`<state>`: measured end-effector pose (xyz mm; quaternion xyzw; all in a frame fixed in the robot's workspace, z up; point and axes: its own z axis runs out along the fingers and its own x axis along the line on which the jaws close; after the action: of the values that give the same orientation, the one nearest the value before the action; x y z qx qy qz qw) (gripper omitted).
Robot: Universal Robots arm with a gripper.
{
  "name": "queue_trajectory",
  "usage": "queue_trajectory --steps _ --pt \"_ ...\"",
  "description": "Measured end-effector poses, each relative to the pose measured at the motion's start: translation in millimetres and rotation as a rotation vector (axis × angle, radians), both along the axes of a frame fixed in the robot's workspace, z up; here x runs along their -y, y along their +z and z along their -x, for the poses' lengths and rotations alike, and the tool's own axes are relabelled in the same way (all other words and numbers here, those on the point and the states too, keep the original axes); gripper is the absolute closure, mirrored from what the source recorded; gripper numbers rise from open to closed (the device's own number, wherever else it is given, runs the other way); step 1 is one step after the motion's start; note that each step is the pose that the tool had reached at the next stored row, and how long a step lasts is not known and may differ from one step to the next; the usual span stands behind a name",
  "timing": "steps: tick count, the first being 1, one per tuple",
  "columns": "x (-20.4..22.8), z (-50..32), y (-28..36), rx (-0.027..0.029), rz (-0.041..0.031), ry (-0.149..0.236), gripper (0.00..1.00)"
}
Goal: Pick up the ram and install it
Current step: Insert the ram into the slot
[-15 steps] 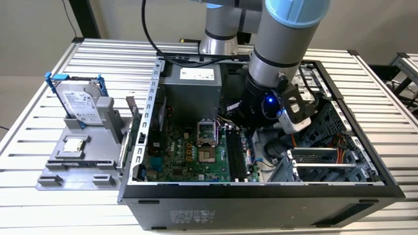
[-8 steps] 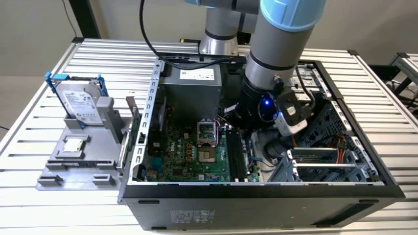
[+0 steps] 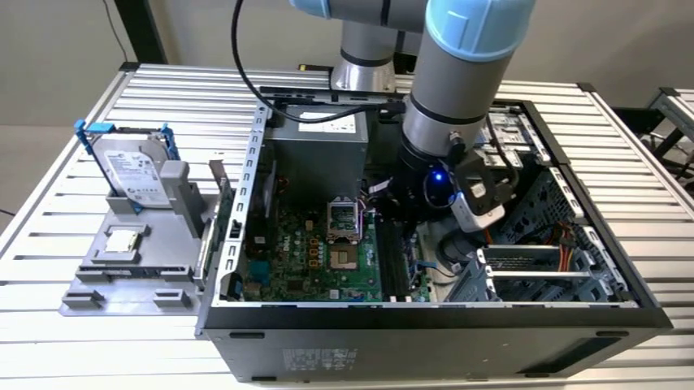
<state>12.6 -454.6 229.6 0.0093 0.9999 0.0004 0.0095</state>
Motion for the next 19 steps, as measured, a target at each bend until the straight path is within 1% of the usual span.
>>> queue_trajectory --steps 1,3,5,8,14,19 --pt "0.0 0.1 -0.9 -0.0001 0.0015 -0.006 1.00" --pt "0.0 0.2 -2.3 0.0000 0.0022 -0.025 1.00" --pt "0.1 0.2 -2.3 -0.0001 0.0026 -0.039 1.00" --pt "0.1 0.2 -2.7 -0.0002 0.0024 -0.040 1.00" --pt "0.2 0.0 -6.9 -0.0002 0.0023 -0.039 1.00" --pt "0.7 -0.3 -8.7 -0.0002 0.0024 -0.039 1.00"
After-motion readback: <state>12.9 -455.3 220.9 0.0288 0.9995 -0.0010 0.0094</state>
